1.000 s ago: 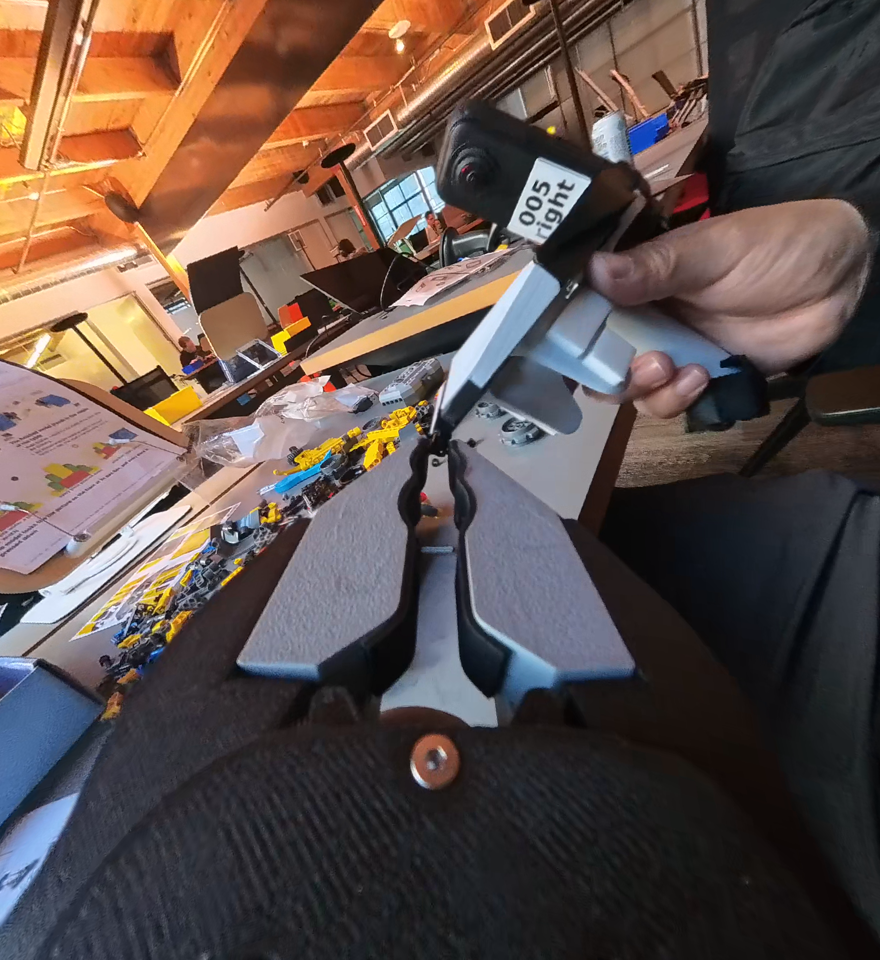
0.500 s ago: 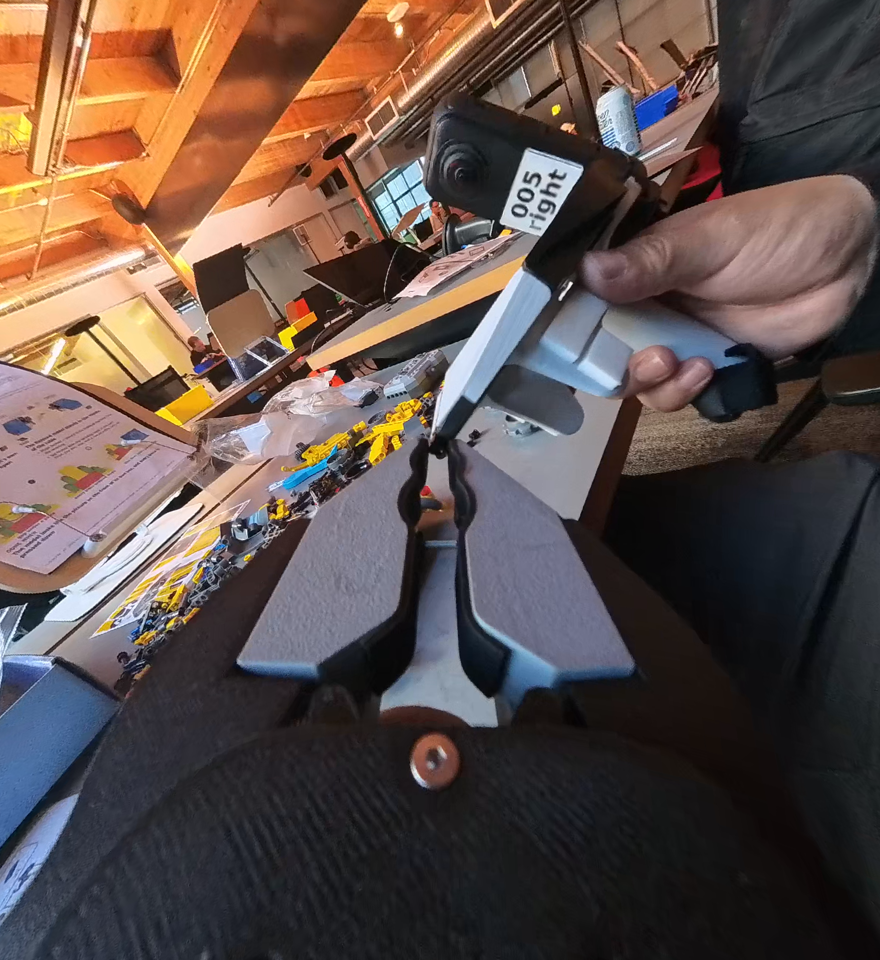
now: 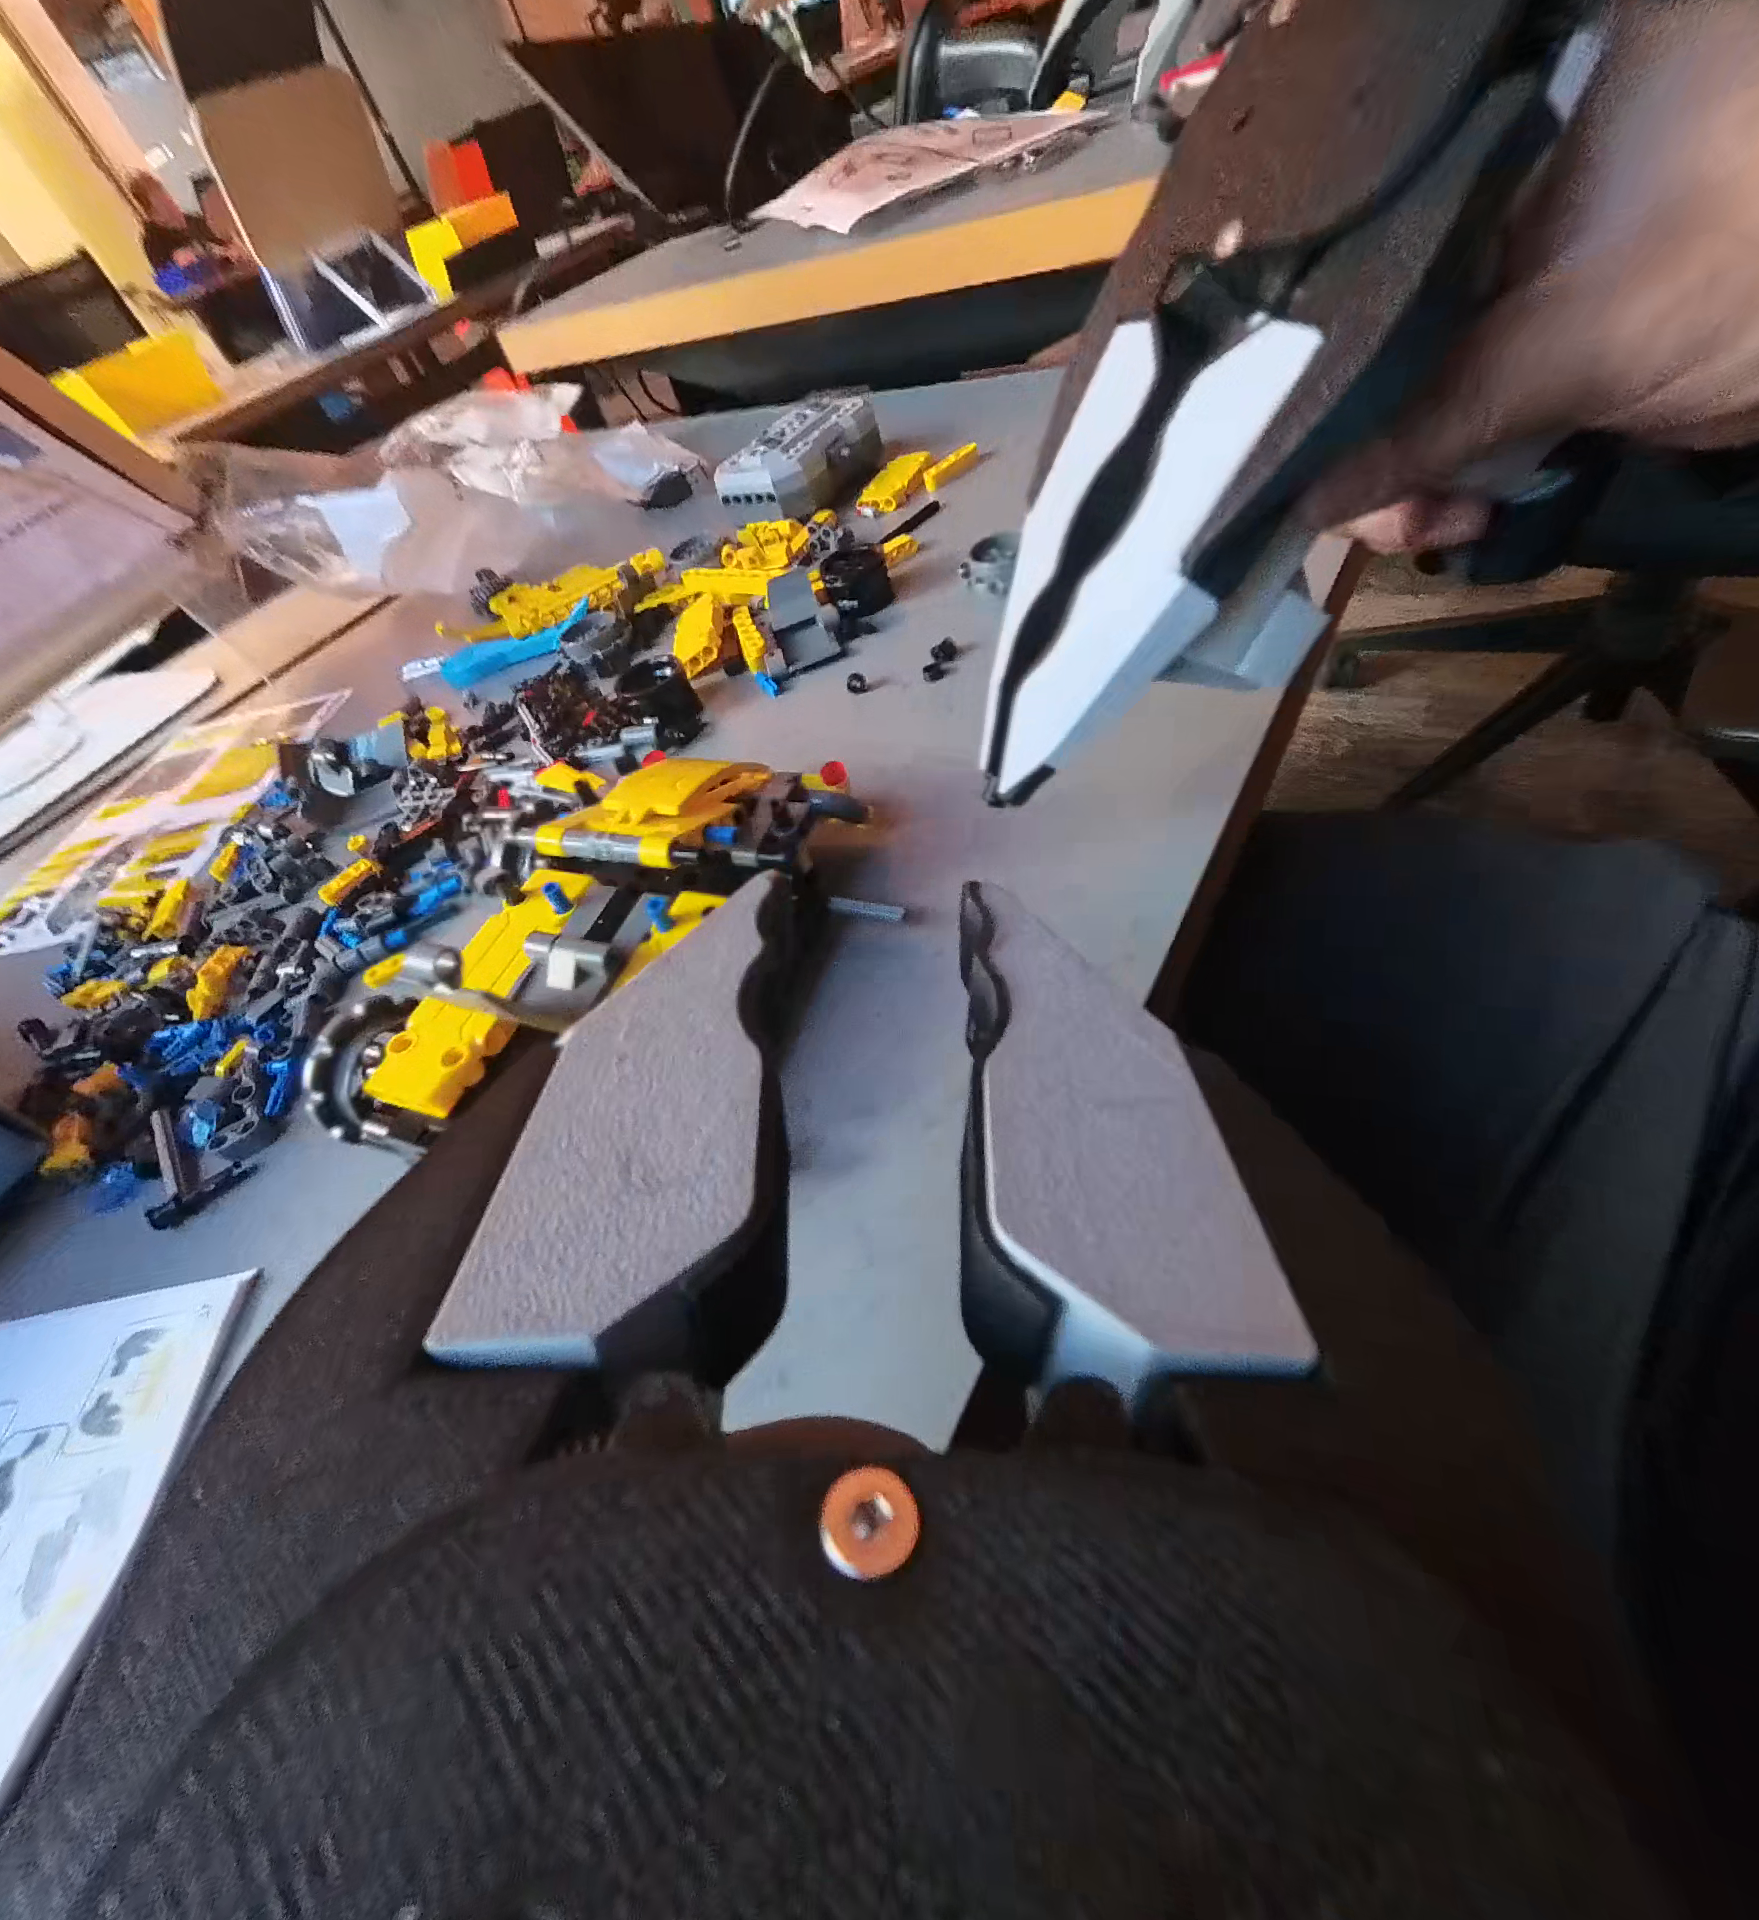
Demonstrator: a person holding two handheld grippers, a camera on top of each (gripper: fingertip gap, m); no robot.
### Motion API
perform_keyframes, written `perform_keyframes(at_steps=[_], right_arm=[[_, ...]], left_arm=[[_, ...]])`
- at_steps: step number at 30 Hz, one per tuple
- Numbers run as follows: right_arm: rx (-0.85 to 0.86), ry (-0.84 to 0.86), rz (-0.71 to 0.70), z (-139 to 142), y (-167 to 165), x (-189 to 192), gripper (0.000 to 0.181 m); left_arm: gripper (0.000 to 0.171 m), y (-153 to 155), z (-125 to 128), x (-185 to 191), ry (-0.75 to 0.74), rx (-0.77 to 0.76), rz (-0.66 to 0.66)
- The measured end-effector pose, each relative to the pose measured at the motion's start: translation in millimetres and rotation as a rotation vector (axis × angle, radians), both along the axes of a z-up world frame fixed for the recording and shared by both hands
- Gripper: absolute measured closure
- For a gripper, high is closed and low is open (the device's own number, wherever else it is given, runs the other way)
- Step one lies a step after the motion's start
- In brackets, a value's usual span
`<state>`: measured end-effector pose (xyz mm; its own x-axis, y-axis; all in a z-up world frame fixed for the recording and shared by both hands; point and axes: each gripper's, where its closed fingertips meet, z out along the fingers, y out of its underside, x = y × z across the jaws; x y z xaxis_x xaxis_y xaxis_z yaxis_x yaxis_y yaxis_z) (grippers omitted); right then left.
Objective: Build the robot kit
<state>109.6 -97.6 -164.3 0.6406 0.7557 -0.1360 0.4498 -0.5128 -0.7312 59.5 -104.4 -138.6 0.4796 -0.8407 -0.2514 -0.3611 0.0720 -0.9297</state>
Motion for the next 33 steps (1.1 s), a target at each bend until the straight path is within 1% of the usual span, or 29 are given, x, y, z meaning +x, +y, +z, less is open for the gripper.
perform_keyframes(at_steps=[2,6,7,9,11,12,15,19,20,21,22,23,28,33], right_arm=[[-0.001,-0.091,0.003,-11,3,6,0.175],[-0.030,-0.168,0.035,-30,5,8,0.175],[-0.036,-0.176,0.041,-34,5,8,0.175],[-0.032,-0.176,0.055,-36,6,6,0.174],[-0.031,-0.179,0.071,-36,6,5,0.174],[-0.030,-0.182,0.082,-36,6,5,0.174],[-0.021,-0.191,0.104,-37,4,6,0.173],[-0.006,-0.150,0.109,-35,2,8,0.165],[-0.003,-0.137,0.114,-34,0,8,0.164],[0.004,-0.133,0.117,-33,-1,9,0.163],[0.012,-0.134,0.119,-32,-3,11,0.162],[0.019,-0.136,0.120,-32,-4,13,0.160],[0.024,-0.086,0.105,-28,-8,14,0.159],[0.041,-0.067,0.064,-32,0,10,0.160]], left_arm=[[0.131,12,5,-10,0.032,-0.036,0.028],[0.093,42,12,-30,0.134,-0.127,0.033],[0.086,46,9,-30,0.169,-0.174,-0.001],[0.081,50,2,-30,0.239,-0.266,-0.080],[0.079,58,-4,-28,0.323,-0.293,-0.142],[0.075,62,-7,-27,0.366,-0.304,-0.166],[0.053,68,-18,-23,0.495,-0.382,-0.209],[0.056,77,-34,-21,0.624,-0.398,-0.213],[0.064,78,-38,-22,0.651,-0.403,-0.214],[0.078,77,-43,-23,0.678,-0.415,-0.223],[0.085,77,-47,-24,0.697,-0.424,-0.224],[0.087,80,-50,-25,0.703,-0.417,-0.212],[0.090,82,-50,-25,0.679,-0.418,-0.215],[0.091,81,-50,-35,0.707,-0.442,-0.171]])
